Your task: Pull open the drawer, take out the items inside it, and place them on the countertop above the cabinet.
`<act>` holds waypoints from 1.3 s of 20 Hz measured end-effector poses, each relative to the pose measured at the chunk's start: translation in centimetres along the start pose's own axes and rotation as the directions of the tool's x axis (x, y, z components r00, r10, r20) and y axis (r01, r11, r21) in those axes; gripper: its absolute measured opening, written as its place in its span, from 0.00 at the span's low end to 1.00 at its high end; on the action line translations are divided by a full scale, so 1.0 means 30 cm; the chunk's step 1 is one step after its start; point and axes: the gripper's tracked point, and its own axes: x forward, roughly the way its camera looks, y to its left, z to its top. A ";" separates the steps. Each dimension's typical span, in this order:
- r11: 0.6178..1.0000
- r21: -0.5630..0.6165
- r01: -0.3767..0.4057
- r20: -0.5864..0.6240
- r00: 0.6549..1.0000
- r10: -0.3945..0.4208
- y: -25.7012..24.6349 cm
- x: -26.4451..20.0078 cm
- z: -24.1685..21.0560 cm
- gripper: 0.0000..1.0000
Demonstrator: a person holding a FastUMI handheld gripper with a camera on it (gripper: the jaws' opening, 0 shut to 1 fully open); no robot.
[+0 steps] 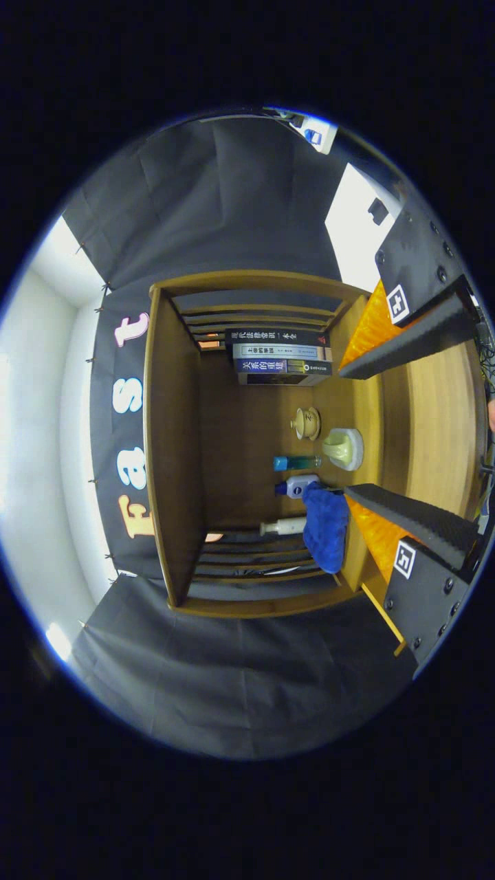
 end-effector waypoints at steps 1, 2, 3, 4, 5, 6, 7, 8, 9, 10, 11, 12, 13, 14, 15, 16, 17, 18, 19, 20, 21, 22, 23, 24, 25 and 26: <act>1.000 -0.005 0.001 0.012 1.000 -0.001 0.027 -0.030 -0.017 0.98; 1.000 -0.011 0.006 0.021 1.000 -0.006 0.046 -0.066 -0.032 0.98; 1.000 -0.017 0.004 0.026 1.000 -0.004 0.066 -0.096 -0.043 0.98; 1.000 -0.015 0.004 0.033 0.999 -0.004 0.085 -0.125 -0.054 0.98; 1.000 -0.006 0.009 0.040 0.999 -0.009 0.103 -0.149 -0.065 0.98; 1.000 0.009 0.014 0.049 0.999 -0.015 0.121 -0.168 -0.081 0.98; 0.999 0.022 0.024 0.058 0.998 -0.025 0.133 -0.188 -0.103 0.98; 0.999 0.024 0.036 0.065 0.997 -0.037 0.139 -0.203 -0.131 0.98; 0.999 0.021 0.034 0.072 0.997 -0.035 0.154 -0.215 -0.167 0.98; 0.999 0.014 0.036 0.076 0.996 -0.037 0.169 -0.222 -0.198 0.98; 0.999 0.010 0.040 0.075 0.996 -0.040 0.177 -0.232 -0.232 0.98; 0.999 0.014 0.053 0.065 0.996 -0.053 0.183 -0.238 -0.269 0.98; 0.998 0.027 0.059 0.061 0.996 -0.061 0.187 -0.246 -0.299 0.98; 0.998 0.041 0.057 0.062 0.996 -0.060 0.199 -0.243 -0.317 0.98; 0.998 0.054 0.044 0.061 0.997 -0.048 0.213 -0.242 -0.334 0.98; 0.997 0.061 0.037 0.055 0.998 -0.040 0.221 -0.238 -0.363 0.98; 0.998 0.058 0.039 0.047 0.998 -0.041 0.211 -0.242 -0.401 0.98; 0.997 0.056 0.048 0.040 0.998 -0.050 0.200 -0.243 -0.438 0.98; 0.997 0.051 0.062 0.031 0.997 -0.064 0.185 -0.240 -0.472 0.98; 0.996 0.048 0.075 0.019 0.997 -0.076 0.169 -0.236 -0.508 0.98; 0.996 0.038 0.083 0.000 0.997 -0.083 0.159 -0.228 -0.541 0.98; 0.996 0.027 0.084 -0.004 0.996 -0.084 0.149 -0.224 -0.563 0.98; 0.996 0.020 0.089 0.001 0.996 -0.089 0.135 -0.220 -0.565 0.98; 0.996 0.022 0.091 0.007 0.996 -0.092 0.126 -0.217 -0.570 0.98; 0.996 0.026 0.084 0.005 0.996 -0.084 0.130 -0.212 -0.580 0.98; 0.997 0.027 0.072 -0.005 0.997 -0.071 0.137 -0.207 -0.598 0.98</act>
